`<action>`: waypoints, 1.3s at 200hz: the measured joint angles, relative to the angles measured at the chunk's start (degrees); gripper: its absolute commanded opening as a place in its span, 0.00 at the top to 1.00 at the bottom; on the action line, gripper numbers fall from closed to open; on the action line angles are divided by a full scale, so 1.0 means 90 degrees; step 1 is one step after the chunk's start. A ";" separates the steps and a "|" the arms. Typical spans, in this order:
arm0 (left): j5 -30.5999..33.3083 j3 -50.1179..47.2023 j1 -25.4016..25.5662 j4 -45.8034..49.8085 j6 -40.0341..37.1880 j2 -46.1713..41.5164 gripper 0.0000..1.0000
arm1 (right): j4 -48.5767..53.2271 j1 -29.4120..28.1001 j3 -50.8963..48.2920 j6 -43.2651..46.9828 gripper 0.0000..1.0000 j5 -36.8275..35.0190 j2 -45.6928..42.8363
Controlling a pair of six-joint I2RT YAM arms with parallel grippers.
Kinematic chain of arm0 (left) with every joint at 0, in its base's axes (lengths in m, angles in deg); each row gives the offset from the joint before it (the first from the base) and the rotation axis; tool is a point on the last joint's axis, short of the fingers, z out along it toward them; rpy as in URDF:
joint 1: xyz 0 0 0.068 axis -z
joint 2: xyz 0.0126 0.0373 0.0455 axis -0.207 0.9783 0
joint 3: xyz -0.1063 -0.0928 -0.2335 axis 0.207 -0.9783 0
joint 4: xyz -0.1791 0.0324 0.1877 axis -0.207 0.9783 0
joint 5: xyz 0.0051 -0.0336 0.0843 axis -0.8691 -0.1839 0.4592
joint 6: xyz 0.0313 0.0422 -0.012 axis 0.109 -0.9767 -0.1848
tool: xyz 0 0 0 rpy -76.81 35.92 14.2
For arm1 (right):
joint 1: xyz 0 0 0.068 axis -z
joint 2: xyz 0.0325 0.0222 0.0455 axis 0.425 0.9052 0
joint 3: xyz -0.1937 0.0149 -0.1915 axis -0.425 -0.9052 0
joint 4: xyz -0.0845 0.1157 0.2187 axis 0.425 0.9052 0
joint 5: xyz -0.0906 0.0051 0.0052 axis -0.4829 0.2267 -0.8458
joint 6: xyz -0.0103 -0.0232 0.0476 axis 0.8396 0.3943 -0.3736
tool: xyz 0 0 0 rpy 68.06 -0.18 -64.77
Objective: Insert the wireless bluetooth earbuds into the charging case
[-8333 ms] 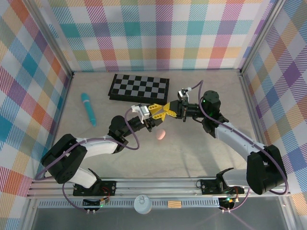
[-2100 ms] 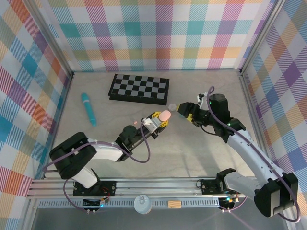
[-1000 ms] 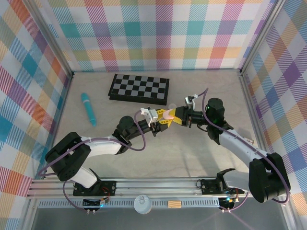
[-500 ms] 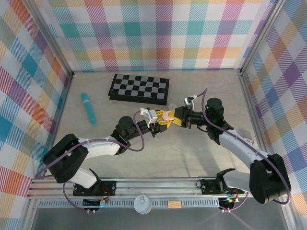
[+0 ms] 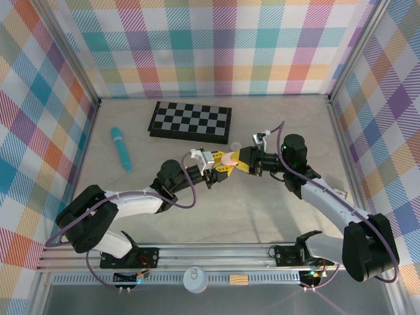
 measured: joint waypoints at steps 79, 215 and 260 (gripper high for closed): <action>0.0005 -0.0032 -0.0027 0.0046 -0.0114 -0.0092 0.42 | -0.0005 0.0022 0.0049 0.0010 0.87 0.0024 -0.0022; 0.0284 -0.0070 -0.0029 -0.0991 -0.0034 0.0197 0.31 | -0.1977 0.0029 -0.0180 -0.1887 0.91 -0.0267 0.0194; 0.0267 0.0112 -0.0029 -0.1027 0.0051 0.0364 0.38 | -0.2137 -0.0017 -0.0180 -0.2011 0.91 -0.0270 0.0197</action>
